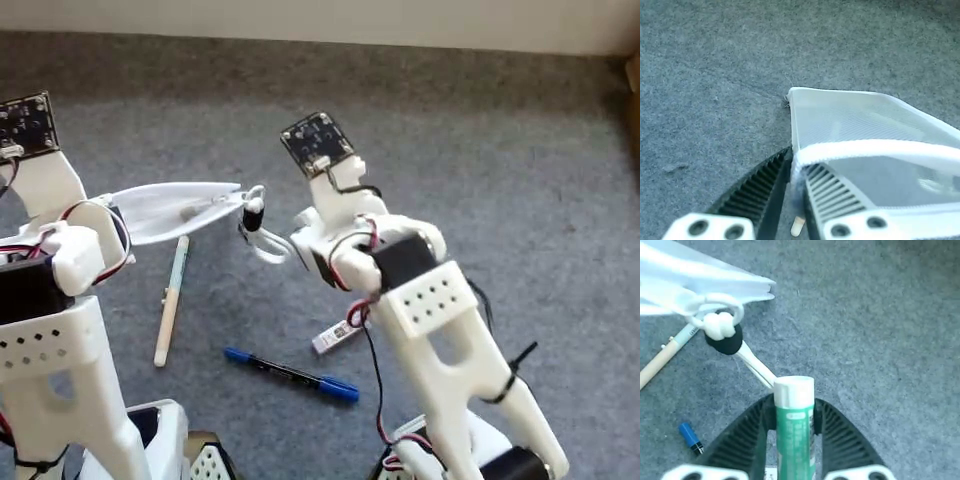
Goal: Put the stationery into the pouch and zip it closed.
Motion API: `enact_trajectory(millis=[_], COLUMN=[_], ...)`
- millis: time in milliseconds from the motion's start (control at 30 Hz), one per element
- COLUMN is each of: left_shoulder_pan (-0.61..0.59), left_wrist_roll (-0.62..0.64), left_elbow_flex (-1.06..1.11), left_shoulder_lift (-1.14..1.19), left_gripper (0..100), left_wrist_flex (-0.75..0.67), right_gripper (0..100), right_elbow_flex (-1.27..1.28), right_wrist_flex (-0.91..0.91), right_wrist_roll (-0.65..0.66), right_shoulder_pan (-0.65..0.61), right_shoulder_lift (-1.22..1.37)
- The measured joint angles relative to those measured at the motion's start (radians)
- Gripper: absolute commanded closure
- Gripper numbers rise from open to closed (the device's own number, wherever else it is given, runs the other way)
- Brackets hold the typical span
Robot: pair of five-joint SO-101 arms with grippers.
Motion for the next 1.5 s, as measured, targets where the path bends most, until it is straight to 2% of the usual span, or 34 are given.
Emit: enact_trajectory(millis=[300,367,567,800,1133,1267,1500], left_shoulder_pan=[0.000,0.000,0.000,0.000,0.003,0.003,0.003], left_wrist_roll=[0.000,0.000,0.000,0.000,0.000,0.000,0.000], left_elbow_flex=[0.000,0.000,0.000,0.012,0.012,0.012,0.012], left_shoulder_lift=[0.000,0.000,0.000,-0.002,-0.002,-0.002,-0.002], left_gripper=[99,99,99,99,99,99,99], left_wrist_flex=[0.000,0.000,0.000,0.000,0.000,0.000,0.000], right_gripper=[99.1,98.6,99.0,99.0,99.0,99.0,99.1], right_elbow_flex=[0.031,0.031,0.031,0.031,0.052,0.158,0.364], right_wrist_flex=[0.002,0.002,-0.054,-0.285,-0.528,-0.703,-1.123], right_wrist_roll=[0.000,-0.035,-0.146,-0.212,-0.279,-0.279,-0.279], right_shoulder_pan=[0.000,-0.005,-0.123,-0.230,-0.301,-0.328,-0.338], right_shoulder_lift=[-0.213,-0.230,-0.245,-0.245,-0.247,-0.247,-0.247])
